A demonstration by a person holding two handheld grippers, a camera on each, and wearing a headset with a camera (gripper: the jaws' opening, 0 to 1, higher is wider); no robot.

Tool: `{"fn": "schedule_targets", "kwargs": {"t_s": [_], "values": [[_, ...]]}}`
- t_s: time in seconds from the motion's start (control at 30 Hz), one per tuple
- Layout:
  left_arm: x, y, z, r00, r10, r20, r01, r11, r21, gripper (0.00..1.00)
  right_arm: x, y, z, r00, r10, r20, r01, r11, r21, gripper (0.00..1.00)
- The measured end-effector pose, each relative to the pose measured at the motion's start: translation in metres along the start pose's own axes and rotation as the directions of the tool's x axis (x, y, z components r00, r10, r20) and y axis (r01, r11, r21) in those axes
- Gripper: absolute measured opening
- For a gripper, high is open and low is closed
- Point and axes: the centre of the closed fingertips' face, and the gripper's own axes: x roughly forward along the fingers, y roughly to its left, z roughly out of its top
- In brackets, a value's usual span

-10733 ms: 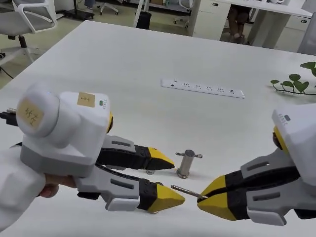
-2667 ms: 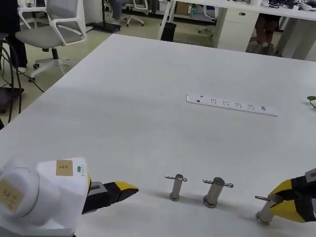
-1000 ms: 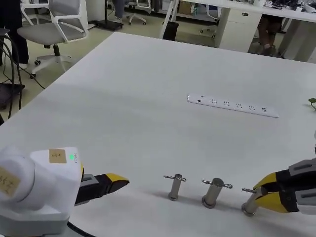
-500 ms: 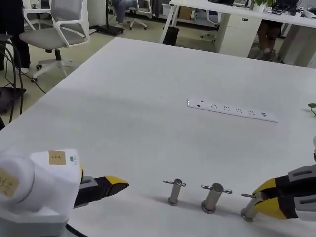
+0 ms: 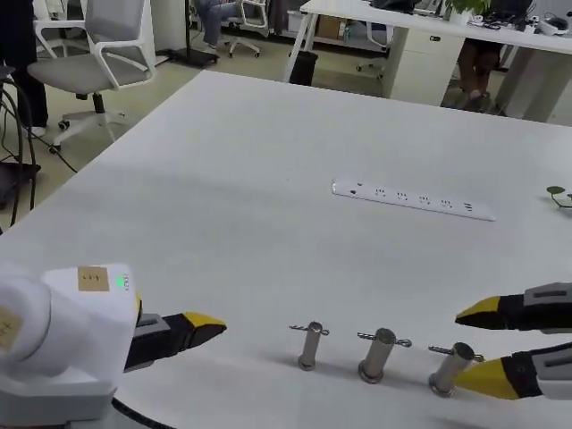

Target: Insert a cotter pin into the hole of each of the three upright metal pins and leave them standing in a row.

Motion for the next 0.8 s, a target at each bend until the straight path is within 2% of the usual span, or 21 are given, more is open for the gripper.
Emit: {"fn": "schedule_targets", "kwargs": {"t_s": [0.07, 0.3, 0.43, 0.5, 0.57, 0.63, 0.73, 0.8], "values": [[0.000, 0.000, 0.001, 1.0000, 0.000, 0.004, 0.000, 1.000, -0.001, 0.96, -0.002, 0.001, 0.002, 0.9998, -0.014, 0.013, 0.015, 1.000, -0.010, 0.49], [-0.002, 0.001, 0.004, 0.9999, 0.006, 0.016, -0.006, 1.000, -0.002, 0.96, -0.010, 0.006, 0.005, 0.9966, -0.062, 0.055, 0.061, 0.998, 0.026, 0.57], [-0.004, 0.005, 0.007, 0.9993, 0.023, 0.031, -0.022, 1.000, -0.011, 0.96, -0.015, 0.007, 0.009, 0.9909, -0.102, 0.088, 0.097, 0.993, 0.067, 0.61], [-0.005, 0.006, 0.010, 0.9984, 0.034, 0.045, -0.034, 0.999, -0.017, 0.96, -0.020, 0.007, 0.014, 0.9826, -0.141, 0.121, 0.130, 0.987, 0.092, 0.63], [-0.007, 0.009, 0.012, 0.9972, 0.049, 0.057, -0.047, 0.999, -0.027, 0.96, -0.024, 0.009, 0.018, 0.9749, -0.162, 0.153, 0.143, 0.982, 0.127, 0.65], [-0.009, 0.012, 0.012, 0.9959, 0.067, 0.061, -0.065, 0.997, -0.040, 0.96, -0.028, 0.012, 0.019, 0.9701, -0.177, 0.166, 0.154, 0.978, 0.141, 0.66], [-0.013, 0.013, 0.013, 0.9945, 0.080, 0.067, -0.077, 0.996, -0.040, 0.96, -0.034, 0.016, 0.018, 0.9596, -0.212, 0.185, 0.181, 0.968, 0.172, 0.68], [-0.017, 0.013, 0.013, 0.9937, 0.083, 0.074, -0.080, 0.996, -0.048, 0.96, -0.038, 0.020, 0.017, 0.9558, -0.223, 0.192, 0.186, 0.964, 0.193, 0.69]]}}
